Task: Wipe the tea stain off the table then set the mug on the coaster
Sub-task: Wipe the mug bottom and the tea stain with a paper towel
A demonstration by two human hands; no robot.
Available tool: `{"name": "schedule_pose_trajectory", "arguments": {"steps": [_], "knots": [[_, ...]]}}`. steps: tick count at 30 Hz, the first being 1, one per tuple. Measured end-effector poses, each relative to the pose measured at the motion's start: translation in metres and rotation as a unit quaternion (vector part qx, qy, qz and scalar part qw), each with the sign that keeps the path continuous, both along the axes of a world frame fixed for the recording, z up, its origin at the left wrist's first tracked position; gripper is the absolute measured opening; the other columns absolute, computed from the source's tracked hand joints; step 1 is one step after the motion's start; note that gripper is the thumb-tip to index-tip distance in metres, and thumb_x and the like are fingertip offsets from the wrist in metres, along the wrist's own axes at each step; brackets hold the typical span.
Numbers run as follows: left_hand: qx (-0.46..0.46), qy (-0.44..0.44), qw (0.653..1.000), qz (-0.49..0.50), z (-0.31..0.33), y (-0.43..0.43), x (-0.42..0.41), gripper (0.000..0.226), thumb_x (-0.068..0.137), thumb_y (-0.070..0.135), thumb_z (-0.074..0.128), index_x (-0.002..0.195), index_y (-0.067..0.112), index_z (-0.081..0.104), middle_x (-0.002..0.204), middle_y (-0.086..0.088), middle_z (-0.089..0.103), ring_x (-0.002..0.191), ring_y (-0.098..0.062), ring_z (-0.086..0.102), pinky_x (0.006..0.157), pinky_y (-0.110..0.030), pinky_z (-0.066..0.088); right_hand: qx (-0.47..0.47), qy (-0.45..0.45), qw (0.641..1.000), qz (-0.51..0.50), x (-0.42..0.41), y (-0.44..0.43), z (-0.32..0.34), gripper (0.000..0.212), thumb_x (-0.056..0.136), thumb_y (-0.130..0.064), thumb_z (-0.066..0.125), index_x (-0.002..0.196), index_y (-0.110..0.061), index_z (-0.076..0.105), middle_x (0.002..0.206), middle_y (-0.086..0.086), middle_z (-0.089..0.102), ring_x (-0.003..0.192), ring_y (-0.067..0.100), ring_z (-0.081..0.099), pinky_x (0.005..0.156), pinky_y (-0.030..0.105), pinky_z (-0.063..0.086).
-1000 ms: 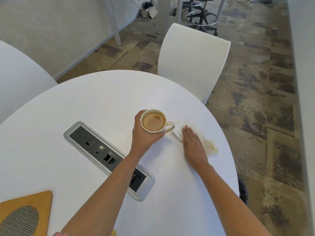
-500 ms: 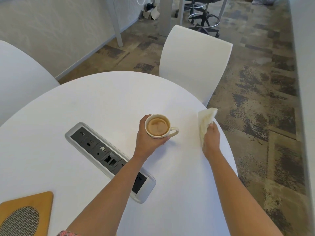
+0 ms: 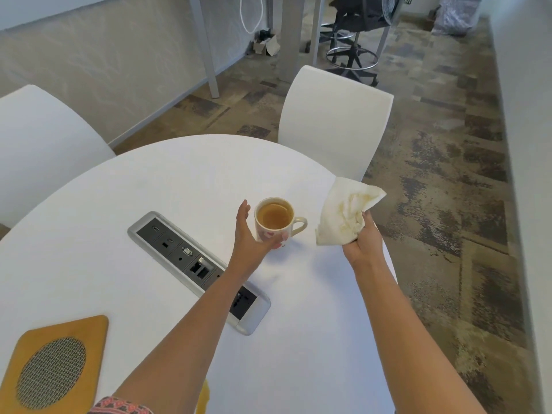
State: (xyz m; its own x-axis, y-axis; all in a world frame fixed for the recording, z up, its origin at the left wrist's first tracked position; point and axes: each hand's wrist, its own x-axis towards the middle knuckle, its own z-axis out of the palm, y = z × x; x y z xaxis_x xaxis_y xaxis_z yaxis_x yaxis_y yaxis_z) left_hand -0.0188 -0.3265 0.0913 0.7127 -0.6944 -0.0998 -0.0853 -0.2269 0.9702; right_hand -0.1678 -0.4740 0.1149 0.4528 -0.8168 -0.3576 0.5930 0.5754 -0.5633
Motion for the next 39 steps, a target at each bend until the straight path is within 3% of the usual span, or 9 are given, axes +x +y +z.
{"name": "schedule_pose_trajectory", "arguments": {"steps": [4,8,10,15,24,29,31,35,39], "knots": [[-0.074,-0.079,0.987,0.12,0.013,0.027,-0.024,0.05,0.085,0.034,0.065,0.129,0.019,0.049,0.132,0.005,0.052,0.124,-0.007,0.045,0.107,-0.024,0.034,-0.022,-0.026,0.999,0.024,-0.001,0.022,0.014,0.029,0.102,-0.017,0.035,0.125,-0.019,0.052,0.105,-0.001,0.068,0.097,0.018,0.064,0.088,0.044,0.052],[-0.147,-0.087,0.97,0.17,0.042,0.042,-0.045,0.015,0.091,0.022,0.06,0.105,0.016,0.064,0.106,0.005,0.064,0.095,0.0,0.058,0.082,-0.016,0.045,-0.015,-0.048,0.998,0.048,-0.001,0.052,0.026,0.027,0.102,-0.015,0.036,0.117,-0.019,0.058,0.097,-0.002,0.073,0.09,0.015,0.069,0.085,0.038,0.054],[-0.15,-0.024,0.977,0.147,0.057,0.044,-0.049,0.012,0.09,0.026,0.062,0.1,0.02,0.067,0.1,0.003,0.067,0.087,0.001,0.061,0.076,-0.014,0.047,-0.016,-0.056,0.996,0.062,0.002,0.068,0.032,0.028,0.101,-0.014,0.037,0.12,-0.017,0.057,0.098,0.0,0.072,0.089,0.015,0.069,0.087,0.038,0.052],[-0.039,0.147,0.988,-0.001,0.074,0.059,-0.051,0.027,0.069,0.054,0.068,0.087,0.034,0.072,0.104,0.001,0.071,0.1,-0.018,0.066,0.088,-0.044,0.055,-0.054,-0.019,0.995,0.08,0.015,0.112,0.044,0.037,0.097,-0.01,0.042,0.135,-0.008,0.044,0.115,0.008,0.059,0.101,0.022,0.061,0.092,0.039,0.05],[0.009,0.188,0.982,0.027,0.078,0.139,-0.033,0.02,0.076,0.014,0.075,0.095,0.009,0.073,0.103,-0.011,0.072,0.1,-0.03,0.066,0.087,-0.046,0.055,-0.265,0.124,0.952,0.088,0.011,0.206,0.053,0.038,0.093,0.004,0.041,0.118,-0.017,0.058,0.106,0.002,0.065,0.096,0.016,0.061,0.081,0.032,0.051],[0.005,0.266,0.963,0.054,0.08,0.188,-0.022,0.019,0.077,0.0,0.071,0.096,0.0,0.067,0.087,-0.014,0.067,0.076,-0.023,0.065,0.062,-0.026,0.058,-0.454,0.31,0.825,0.128,-0.005,0.261,0.049,0.033,0.088,-0.003,0.048,0.104,-0.028,0.062,0.096,-0.016,0.065,0.091,0.006,0.061,0.073,0.013,0.049],[0.017,0.296,0.952,0.072,0.082,0.204,-0.021,0.019,0.08,-0.001,0.066,0.099,-0.002,0.065,0.078,-0.01,0.063,0.067,-0.018,0.061,0.047,-0.019,0.054,-0.576,0.351,0.719,0.167,-0.015,0.277,0.041,0.041,0.082,-0.006,0.046,0.106,-0.036,0.062,0.112,-0.016,0.061,0.103,0.002,0.057,0.08,0.01,0.046],[0.071,0.297,0.947,0.102,0.08,0.234,-0.018,0.007,0.077,0.001,0.07,0.077,0.004,0.063,0.071,-0.008,0.062,0.058,-0.015,0.06,0.038,-0.016,0.047,-0.763,0.38,0.479,0.211,-0.022,0.299,0.022,0.063,0.074,0.009,0.05,0.133,-0.013,0.051,0.145,0.006,0.043,0.131,0.022,0.038,0.108,0.03,0.03],[0.084,0.31,0.942,0.097,0.075,0.256,-0.019,0.006,0.08,-0.006,0.063,0.08,0.0,0.064,0.07,-0.01,0.063,0.054,-0.014,0.062,0.039,-0.017,0.049,-0.801,0.394,0.384,0.236,-0.019,0.33,0.013,0.086,0.073,-0.006,0.07,0.147,-0.009,0.027,0.151,0.004,0.035,0.134,0.021,0.035,0.111,0.031,0.031]]}}
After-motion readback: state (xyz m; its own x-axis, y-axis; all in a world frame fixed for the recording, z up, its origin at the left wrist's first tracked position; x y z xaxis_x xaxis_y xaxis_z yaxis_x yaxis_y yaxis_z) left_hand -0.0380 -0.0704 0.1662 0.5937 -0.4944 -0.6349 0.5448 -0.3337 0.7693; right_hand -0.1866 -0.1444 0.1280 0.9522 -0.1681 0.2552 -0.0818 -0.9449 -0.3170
